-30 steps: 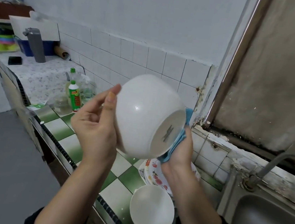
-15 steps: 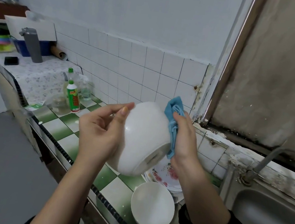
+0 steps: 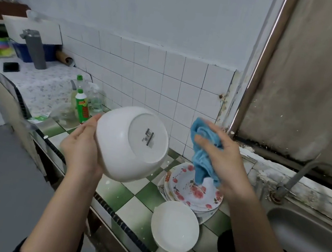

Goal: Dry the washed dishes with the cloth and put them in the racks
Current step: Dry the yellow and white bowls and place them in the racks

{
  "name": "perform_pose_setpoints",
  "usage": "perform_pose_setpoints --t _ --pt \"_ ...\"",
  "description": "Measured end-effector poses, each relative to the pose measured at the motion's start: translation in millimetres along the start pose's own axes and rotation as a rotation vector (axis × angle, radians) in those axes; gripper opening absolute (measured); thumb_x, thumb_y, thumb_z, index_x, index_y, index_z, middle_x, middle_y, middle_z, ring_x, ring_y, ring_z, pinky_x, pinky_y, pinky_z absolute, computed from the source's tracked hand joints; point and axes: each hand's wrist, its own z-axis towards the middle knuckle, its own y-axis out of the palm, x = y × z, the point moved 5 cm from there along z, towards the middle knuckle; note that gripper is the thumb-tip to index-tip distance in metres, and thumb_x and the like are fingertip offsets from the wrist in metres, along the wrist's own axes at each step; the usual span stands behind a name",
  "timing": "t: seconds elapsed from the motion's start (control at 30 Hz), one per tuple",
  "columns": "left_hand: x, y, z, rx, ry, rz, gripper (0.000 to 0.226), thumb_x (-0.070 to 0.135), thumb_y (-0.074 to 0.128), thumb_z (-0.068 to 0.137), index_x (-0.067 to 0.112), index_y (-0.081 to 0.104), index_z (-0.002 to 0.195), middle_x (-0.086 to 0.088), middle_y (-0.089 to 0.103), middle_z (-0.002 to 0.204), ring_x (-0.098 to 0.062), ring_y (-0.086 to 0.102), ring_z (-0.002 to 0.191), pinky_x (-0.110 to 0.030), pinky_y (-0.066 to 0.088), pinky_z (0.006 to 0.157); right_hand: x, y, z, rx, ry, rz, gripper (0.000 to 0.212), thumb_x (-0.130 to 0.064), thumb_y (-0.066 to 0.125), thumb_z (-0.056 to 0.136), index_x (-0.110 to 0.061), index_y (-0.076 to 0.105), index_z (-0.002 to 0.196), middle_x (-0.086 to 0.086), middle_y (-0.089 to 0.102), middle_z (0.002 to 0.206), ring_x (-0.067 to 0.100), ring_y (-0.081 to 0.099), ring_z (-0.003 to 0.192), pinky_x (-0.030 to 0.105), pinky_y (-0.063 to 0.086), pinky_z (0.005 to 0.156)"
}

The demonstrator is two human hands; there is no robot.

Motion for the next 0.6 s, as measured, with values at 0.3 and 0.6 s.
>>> perform_pose_setpoints --t 0.3,0.6 --pt "-17 3 12 -0.175 -0.256 -0.144 0.026 0.023 0.056 0.096 0.015 0.068 0.118 -0.002 0.070 0.117 -0.021 0.067 0.108 -0.044 0.053 0.094 33 27 -17 -0.168 0.020 -0.806 0.116 -0.029 0.090 0.066 -0.063 0.011 0.144 -0.014 0.034 0.155 0.014 0.042 0.135 0.043 0.040 0.110" --pt "-27 20 15 -0.353 -0.071 0.146 0.019 0.031 0.051 0.098 0.023 0.068 0.102 0.010 0.072 0.098 -0.016 0.063 0.093 -0.032 0.050 0.079 48 26 -35 -0.084 0.008 -0.797 0.116 -0.034 0.088 0.066 -0.051 0.011 0.151 -0.017 0.054 0.136 0.007 0.050 0.123 0.033 0.042 0.108"
